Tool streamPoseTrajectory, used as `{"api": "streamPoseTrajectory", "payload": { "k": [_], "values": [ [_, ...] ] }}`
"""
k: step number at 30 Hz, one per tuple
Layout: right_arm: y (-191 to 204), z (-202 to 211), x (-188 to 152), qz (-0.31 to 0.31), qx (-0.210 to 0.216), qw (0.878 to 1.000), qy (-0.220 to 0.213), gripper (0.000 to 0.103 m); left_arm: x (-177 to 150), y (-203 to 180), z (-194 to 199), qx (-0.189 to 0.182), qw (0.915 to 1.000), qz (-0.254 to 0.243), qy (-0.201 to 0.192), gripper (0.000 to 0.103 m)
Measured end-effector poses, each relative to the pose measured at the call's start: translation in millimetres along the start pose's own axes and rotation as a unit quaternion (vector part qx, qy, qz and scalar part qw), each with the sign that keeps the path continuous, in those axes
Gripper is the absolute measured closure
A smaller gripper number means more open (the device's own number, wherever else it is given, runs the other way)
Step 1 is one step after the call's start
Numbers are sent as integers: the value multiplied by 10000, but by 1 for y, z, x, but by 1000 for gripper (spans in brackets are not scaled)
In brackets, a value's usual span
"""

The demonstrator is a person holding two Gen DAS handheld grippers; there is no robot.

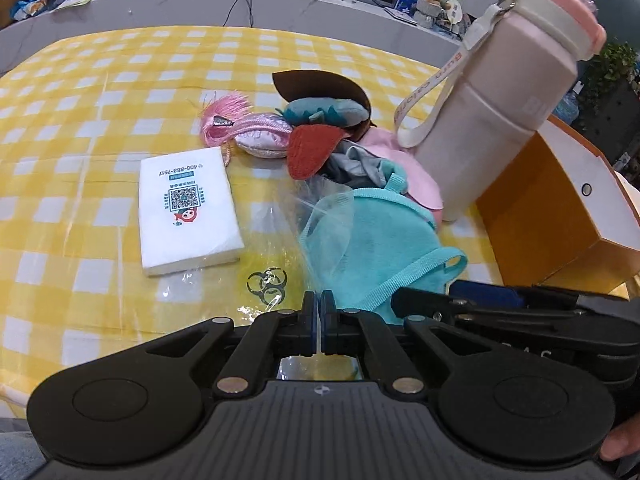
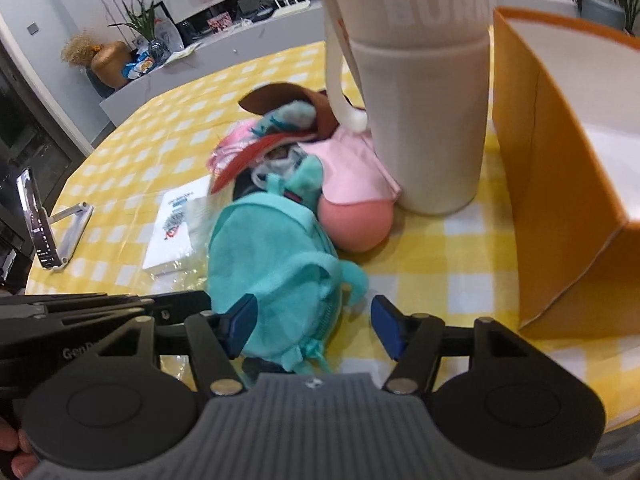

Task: Organize soft objects
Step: 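Move the right gripper to the teal plush doll and close on it, then lift the teal plush doll with the right gripper over the orange box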

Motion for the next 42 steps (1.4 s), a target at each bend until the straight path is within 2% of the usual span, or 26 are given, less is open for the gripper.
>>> {"api": "streamPoseTrajectory", "payload": {
  "k": [2,3,4,7,10,13,16,17,18,19,20,21,22,24,27,34,42],
  "values": [
    [0,-3,-1,-126,95,9999,30,49,0,2,-1,48,10000,16,-22,99],
    [0,-3,-2,-184,154,9997,40,62,0,2,-1,96,9999,-8,-51,95],
    [1,-2,-2,-218,244,9995,44,70,-1,2,0,120,9999,-55,-86,84],
    [5,4,0,-73,135,9998,-146,76,-2,-3,5,296,9988,-304,-250,55],
    [1,11,5,-73,3,9994,-347,79,-5,-11,5,469,9962,-636,-356,46],
    [-5,16,9,-163,-51,9988,-455,82,-8,-18,-1,618,9930,-957,-316,44],
    [-2,21,10,-101,-77,9985,-542,86,-6,-18,-6,737,9913,-1043,-317,44],
    [0,21,10,-35,-104,9984,-561,86,-4,-18,-7,766,9909,-1055,-334,45],
    [3,22,10,51,-136,9982,-582,87,-4,-18,-8,794,9905,-1067,-345,52],
    [5,22,10,119,-163,9980,-595,87,-3,-18,-9,825,9901,-1078,-366,65],
    [7,22,10,184,-186,9978,-601,87,-2,-18,-9,811,9901,-1083,-369,72],
    [8,23,9,220,-199,9977,-605,87,-2,-19,-9,763,9905,-1087,-364,85],
    [8,24,9,244,-220,9976,-616,87,-1,-20,-9,721,9908,-1089,-359,93],
    [9,27,11,261,-270,9972,-653,88,-1,-19,-8,736,9908,-1076,-372,98],
    [9,38,15,291,-319,9960,-780,89,2,-16,-2,587,9930,-900,-496,101],
    [4,65,30,269,-384,9938,-1007,92,9,-12,25,-34,9968,-329,-729,102],
    [-5,107,44,176,-516,9878,-1459,98,21,-11,67,-377,9941,56,-1018,103]
  ]
}}
Point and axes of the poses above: each gripper's, at about its wrist camera, not at the fingertips, and z roughly against the way its jaws point, y to its left, x to its top, the point moved 7 cm from there along -z, roughly the way its jaws point, and after that the axes turned 2 degrees about y, right-handed, at the moved point
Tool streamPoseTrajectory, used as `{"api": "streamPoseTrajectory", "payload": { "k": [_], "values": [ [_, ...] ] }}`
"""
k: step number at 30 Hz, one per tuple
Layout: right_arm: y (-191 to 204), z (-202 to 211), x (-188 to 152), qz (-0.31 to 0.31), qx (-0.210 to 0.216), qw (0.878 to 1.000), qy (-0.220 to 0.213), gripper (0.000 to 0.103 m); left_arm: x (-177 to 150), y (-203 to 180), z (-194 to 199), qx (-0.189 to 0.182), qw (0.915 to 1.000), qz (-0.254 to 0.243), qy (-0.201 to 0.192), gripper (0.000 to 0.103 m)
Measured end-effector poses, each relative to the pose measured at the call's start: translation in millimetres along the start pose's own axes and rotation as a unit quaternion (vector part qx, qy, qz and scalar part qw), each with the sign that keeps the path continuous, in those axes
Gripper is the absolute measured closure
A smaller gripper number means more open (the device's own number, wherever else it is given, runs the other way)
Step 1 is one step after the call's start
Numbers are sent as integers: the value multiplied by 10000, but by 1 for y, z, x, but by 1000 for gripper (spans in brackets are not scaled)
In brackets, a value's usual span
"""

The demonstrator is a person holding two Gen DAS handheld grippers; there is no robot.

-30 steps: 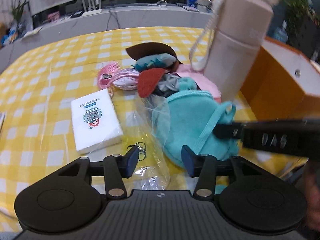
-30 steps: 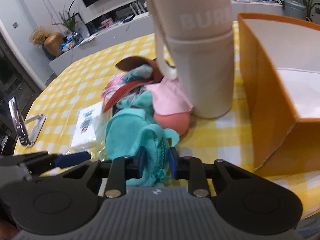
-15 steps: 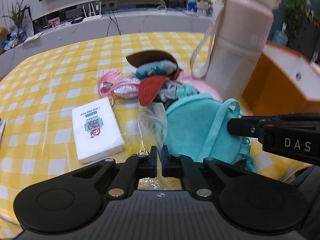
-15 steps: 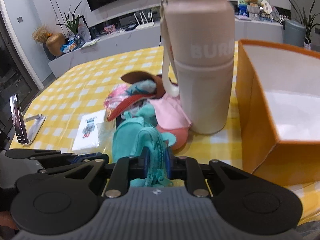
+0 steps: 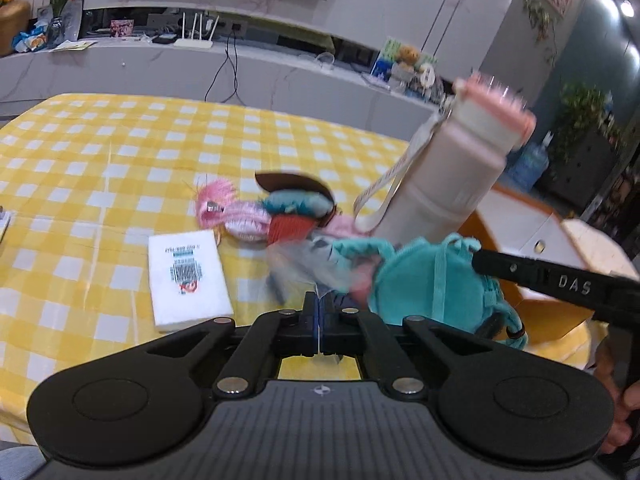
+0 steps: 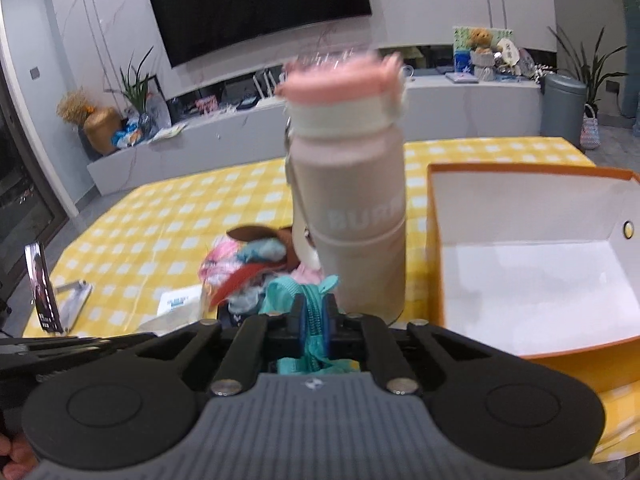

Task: Organize soft objects
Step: 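Lift the teal plush doll with the right gripper over the orange box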

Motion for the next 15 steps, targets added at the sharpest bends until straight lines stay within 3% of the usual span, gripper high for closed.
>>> {"api": "streamPoseTrajectory", "payload": {
  "k": [15],
  "values": [
    [-2,68,27,164,180,9966,-781,100,36,-47,52,-538,9966,-144,-601,103]
  ]
}}
Point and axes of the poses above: each gripper's, at about its wrist camera, not at the fingertips, and z roughly against the way its jaws point, y to its left, x to its top, the point moved 7 cm from there along -z, roughly the way its jaws point, and after that the axes turned 2 degrees about y, right-handed, at the moved point
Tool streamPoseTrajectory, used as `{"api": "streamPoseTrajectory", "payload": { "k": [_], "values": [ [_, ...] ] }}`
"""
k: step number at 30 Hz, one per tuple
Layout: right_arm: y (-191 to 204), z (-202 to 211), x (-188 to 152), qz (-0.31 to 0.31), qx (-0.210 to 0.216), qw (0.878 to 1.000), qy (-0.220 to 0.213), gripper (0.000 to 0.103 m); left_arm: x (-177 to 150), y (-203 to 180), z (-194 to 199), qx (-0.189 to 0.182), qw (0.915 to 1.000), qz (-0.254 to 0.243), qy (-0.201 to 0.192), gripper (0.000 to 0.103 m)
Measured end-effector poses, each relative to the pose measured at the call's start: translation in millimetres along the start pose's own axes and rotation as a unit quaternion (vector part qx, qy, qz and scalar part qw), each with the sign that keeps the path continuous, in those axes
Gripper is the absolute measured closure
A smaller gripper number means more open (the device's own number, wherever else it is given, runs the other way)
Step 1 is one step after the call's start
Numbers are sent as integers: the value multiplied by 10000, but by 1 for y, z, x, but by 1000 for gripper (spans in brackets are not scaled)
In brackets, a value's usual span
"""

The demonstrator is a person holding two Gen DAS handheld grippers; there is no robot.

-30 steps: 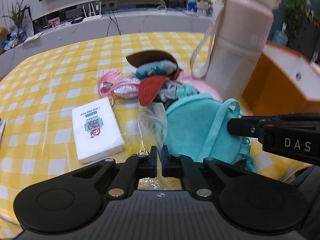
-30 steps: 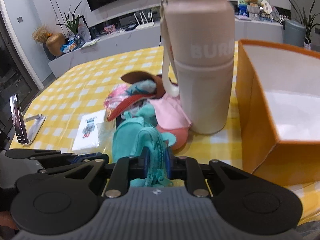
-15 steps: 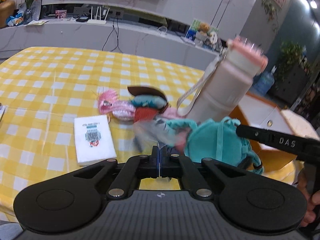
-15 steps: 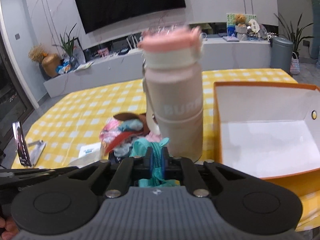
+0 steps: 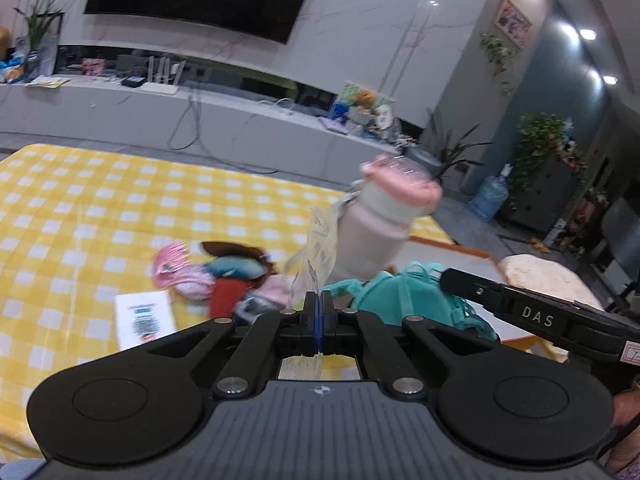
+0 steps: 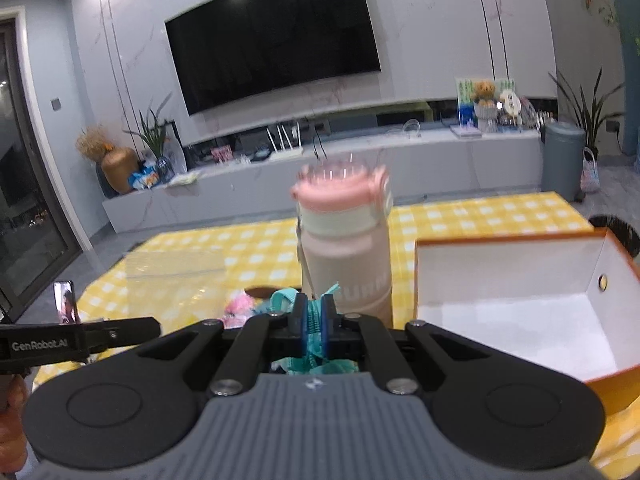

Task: Organize soft objects
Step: 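Lift the teal plush doll with the right gripper over the orange box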

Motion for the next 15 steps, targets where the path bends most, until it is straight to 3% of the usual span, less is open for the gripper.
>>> {"api": "streamPoseTrajectory", "payload": {
  "k": [9,15],
  "values": [
    [-26,51,38,223,-162,9976,-635,100,16,-61,-4,-622,9973,-383,-86,103],
    [-62,75,68,294,-497,9932,-1014,100,32,-104,-22,-1084,9920,-646,-79,103]
  ]
}}
Point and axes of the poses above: each gripper's, at about its wrist camera, not at the fingertips, and z roughly against the way its jaws point, y to its left, x to its top, the point moved 7 cm from there along -z, roughly the way its jaws point, and after that the axes turned 2 degrees about y, right-handed, at the moved point
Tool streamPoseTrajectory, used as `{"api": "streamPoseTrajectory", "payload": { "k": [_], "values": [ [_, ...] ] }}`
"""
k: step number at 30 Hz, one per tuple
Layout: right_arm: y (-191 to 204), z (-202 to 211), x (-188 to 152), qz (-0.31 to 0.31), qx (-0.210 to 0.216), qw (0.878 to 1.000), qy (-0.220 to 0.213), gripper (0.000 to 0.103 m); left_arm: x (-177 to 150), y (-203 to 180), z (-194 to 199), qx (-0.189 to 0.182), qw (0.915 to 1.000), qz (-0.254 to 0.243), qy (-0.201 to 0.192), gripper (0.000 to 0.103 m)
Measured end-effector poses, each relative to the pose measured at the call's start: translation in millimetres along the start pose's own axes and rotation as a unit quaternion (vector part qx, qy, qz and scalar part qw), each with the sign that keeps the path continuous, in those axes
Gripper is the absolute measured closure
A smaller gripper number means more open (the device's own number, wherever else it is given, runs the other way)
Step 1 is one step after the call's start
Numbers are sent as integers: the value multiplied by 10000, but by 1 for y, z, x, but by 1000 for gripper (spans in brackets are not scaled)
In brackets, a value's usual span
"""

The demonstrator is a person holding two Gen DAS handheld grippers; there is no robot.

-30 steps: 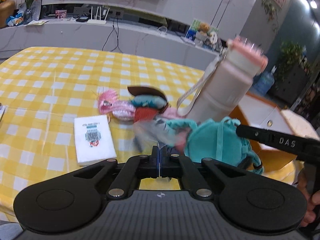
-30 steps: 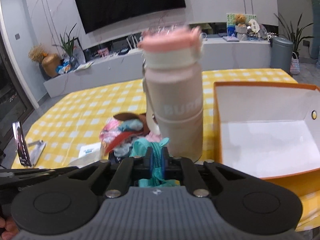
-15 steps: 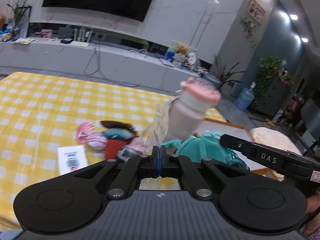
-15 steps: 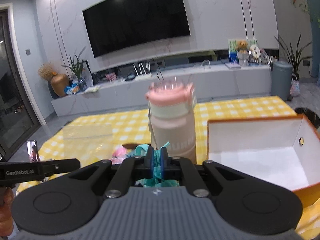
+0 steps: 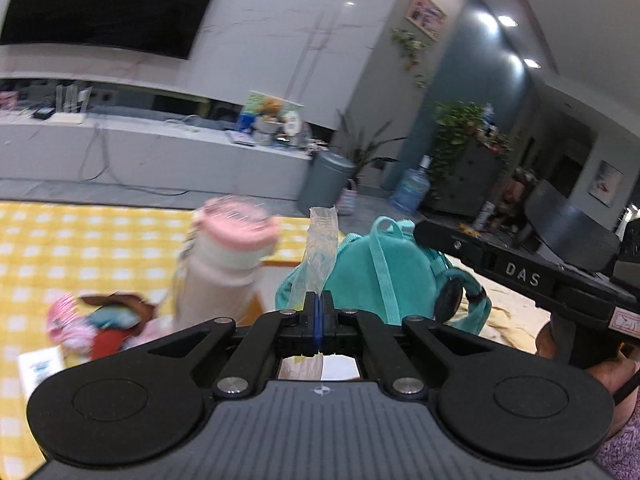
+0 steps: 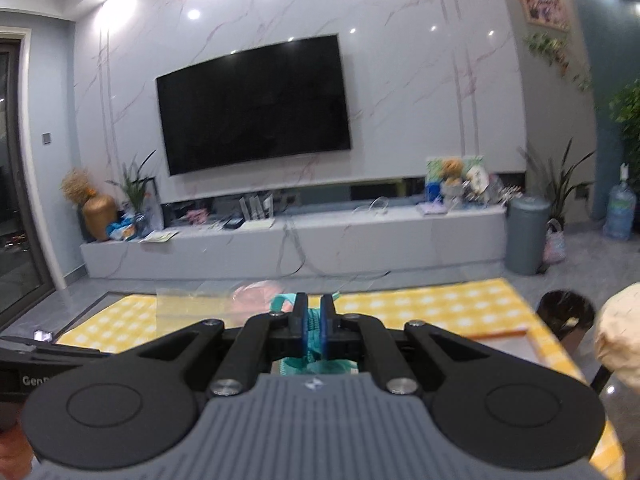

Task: Organize soft objects
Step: 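Lift the teal plush doll with the right gripper over the orange box, then open the right gripper to drop the teal doll into the box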

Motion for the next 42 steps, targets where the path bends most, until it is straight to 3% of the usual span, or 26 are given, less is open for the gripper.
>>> {"api": "streamPoseTrajectory", "payload": {
  "k": [4,8,14,20,24,30,36,37,38,39,42],
  "values": [
    [-30,-2,11,32,-352,9993,-89,101,14,-28,-27,-182,9995,-260,6,103],
    [-66,-19,2,-175,-635,9978,109,101,18,-44,-63,-276,9990,-298,163,103],
    [-99,-55,-39,-579,-699,9932,723,103,5,-45,-128,90,9971,-393,651,103],
    [-106,-91,-69,-776,-526,9885,1189,103,-28,-27,-178,538,9889,-405,1322,103],
    [-112,-105,-87,-899,-509,9828,1533,103,-42,-20,-192,619,9842,-419,1606,103],
    [-131,-118,-115,-1226,-580,9640,2287,103,-57,-15,-198,718,9782,-519,1878,103],
    [-136,-132,-135,-1480,-531,9379,3093,93,-66,-10,-204,985,9719,-622,2046,97],
    [-137,-136,-137,-1404,-577,9339,3237,86,-67,-9,-205,1003,9709,-616,2087,94],
    [-137,-141,-140,-1284,-620,9298,3394,73,-67,-8,-204,1028,9702,-638,2101,92],
    [-137,-146,-142,-1150,-663,9260,3534,68,-66,-8,-203,1035,9705,-656,2078,89],
    [-139,-155,-148,-1092,-713,9165,3782,65,-66,-9,-203,1079,9709,-684,2023,82]
  ]
}}
Point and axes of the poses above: each gripper's, at about its wrist camera, not at the fingertips, and z roughly against the way its jaws point, y to its left, x to its top, the point moved 7 cm from there along -z, roughly the way its jaws point, and after that the axes turned 2 degrees about y, right-handed, at the moved point
